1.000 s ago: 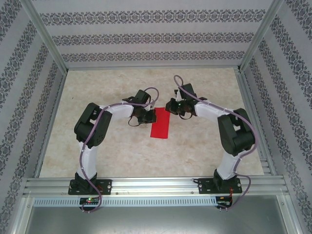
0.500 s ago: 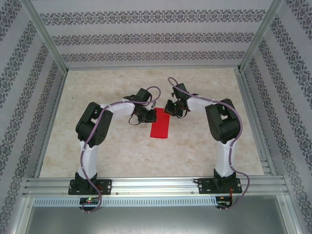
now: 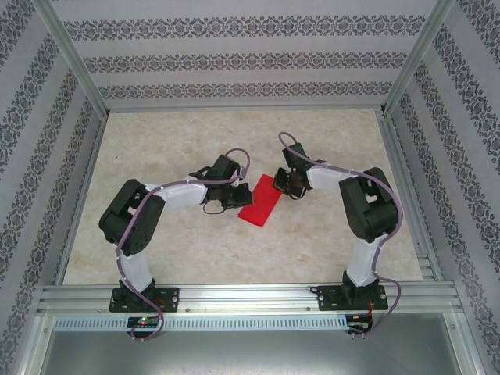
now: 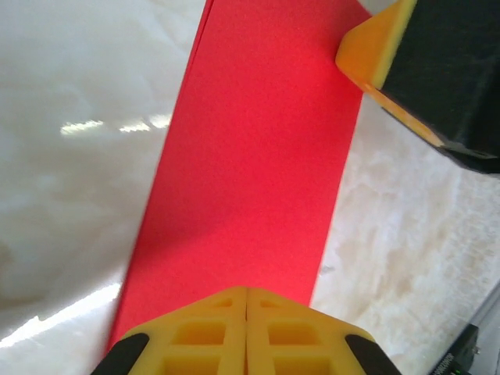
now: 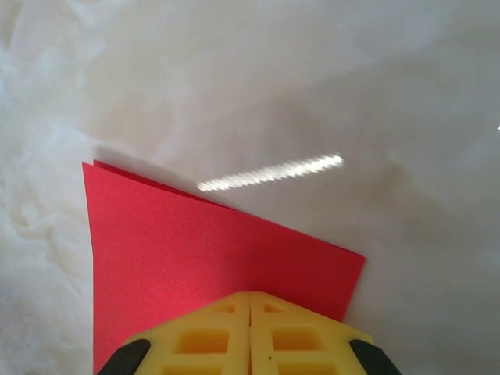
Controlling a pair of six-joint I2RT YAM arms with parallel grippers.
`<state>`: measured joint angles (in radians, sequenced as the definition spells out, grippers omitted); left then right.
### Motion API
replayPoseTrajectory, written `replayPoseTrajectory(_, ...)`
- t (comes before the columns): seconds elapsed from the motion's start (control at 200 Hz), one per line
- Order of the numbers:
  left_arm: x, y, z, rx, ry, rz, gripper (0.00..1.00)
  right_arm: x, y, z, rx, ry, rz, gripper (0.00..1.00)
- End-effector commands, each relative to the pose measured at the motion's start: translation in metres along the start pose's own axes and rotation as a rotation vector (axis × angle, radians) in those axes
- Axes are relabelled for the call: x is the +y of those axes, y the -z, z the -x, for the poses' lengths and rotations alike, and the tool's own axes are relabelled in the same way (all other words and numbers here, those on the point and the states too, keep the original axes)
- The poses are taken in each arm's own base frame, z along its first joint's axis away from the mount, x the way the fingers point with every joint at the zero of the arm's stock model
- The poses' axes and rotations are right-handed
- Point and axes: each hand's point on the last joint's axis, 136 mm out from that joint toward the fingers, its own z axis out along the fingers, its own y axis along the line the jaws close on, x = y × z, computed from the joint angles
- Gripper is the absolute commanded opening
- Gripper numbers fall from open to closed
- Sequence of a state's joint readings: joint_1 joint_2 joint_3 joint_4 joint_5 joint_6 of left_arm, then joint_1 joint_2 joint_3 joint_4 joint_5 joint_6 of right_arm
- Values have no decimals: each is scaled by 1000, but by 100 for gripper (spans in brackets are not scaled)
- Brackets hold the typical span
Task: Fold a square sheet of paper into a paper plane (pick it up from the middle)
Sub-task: Rotate the paper at the center of the table.
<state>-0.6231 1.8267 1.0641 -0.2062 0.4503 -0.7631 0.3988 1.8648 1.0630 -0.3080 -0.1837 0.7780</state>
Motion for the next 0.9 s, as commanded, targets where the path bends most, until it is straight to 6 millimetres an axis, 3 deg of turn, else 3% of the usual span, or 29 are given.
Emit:
replayPoseTrajectory(0.0, -18, -1, -5, -33, 29, -64, 9, -25, 7, -16, -48, -129, -78, 7)
replayPoseTrajectory(0.2, -29, -14, -30, -1, 42, -79, 8, -20, 18, -40, -62, -157, -25, 8)
replayPoseTrajectory(0.365, -5, -23, -41, -11, 91, 9, 5, -15, 26, -51, -57, -163, 48, 8)
replayPoseTrajectory(0.704, 27, -25, -43, -4, 72, 168, 4, -3, 27, -65, 3, -162, 146, 8)
replayPoseTrajectory(0.894, 31, -25, -33, 7, 40, 202, 4, 7, 28, -67, 34, -173, 184, 9)
